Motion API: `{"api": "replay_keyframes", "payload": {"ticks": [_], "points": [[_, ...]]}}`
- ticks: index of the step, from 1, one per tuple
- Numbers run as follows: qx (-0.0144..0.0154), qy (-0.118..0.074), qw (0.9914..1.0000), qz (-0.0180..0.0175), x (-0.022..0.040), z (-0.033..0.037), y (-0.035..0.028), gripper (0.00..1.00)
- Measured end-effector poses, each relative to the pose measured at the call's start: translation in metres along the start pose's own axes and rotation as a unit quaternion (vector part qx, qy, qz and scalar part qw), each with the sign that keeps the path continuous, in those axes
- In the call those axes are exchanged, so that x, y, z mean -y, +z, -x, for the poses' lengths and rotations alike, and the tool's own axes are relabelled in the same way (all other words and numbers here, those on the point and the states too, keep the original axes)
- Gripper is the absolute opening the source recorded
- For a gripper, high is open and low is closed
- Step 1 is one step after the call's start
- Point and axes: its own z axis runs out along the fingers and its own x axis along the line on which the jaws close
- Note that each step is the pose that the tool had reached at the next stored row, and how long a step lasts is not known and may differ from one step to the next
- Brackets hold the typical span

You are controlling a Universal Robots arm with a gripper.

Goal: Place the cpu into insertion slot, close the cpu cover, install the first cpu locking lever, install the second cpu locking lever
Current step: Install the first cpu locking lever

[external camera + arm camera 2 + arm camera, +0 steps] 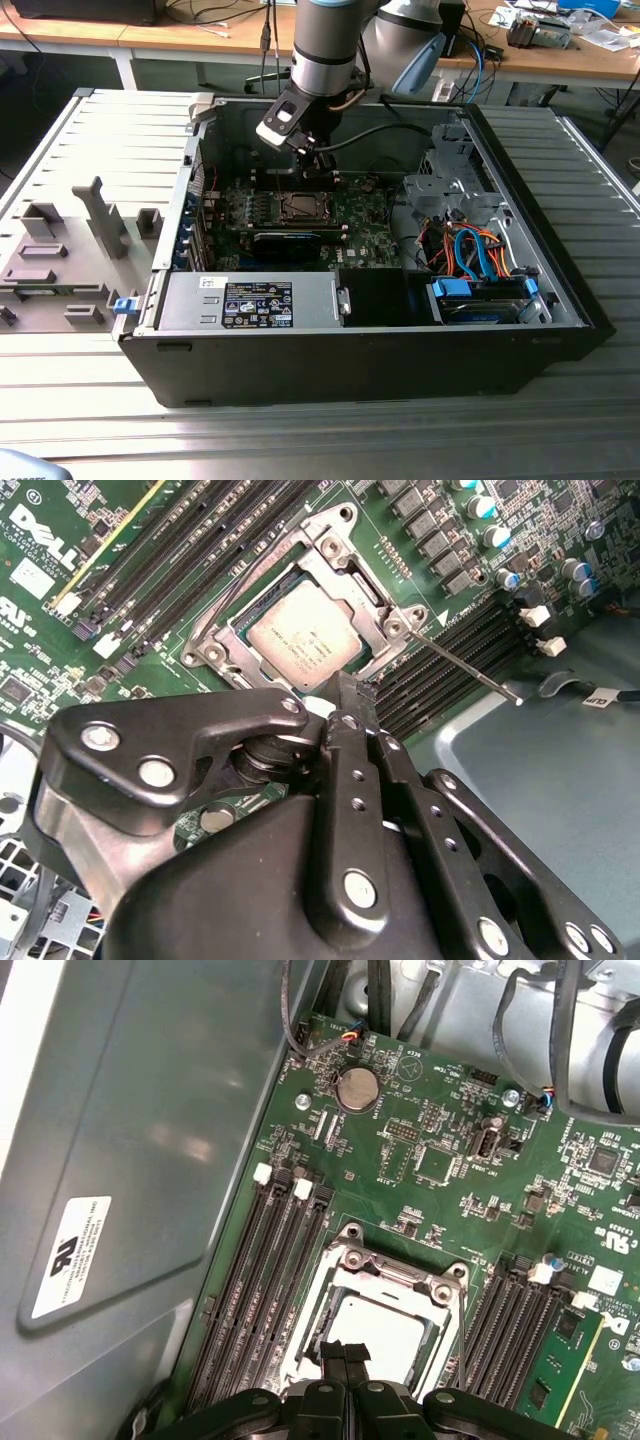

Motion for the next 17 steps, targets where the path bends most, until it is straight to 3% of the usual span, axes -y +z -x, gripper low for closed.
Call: {"api": "replay_keyframes", "payload": {"ticks": [17], "points": [[0.0004, -0.01, 0.99995, -0.0007, 0.0, 0.0, 0.0, 0.11]]}}
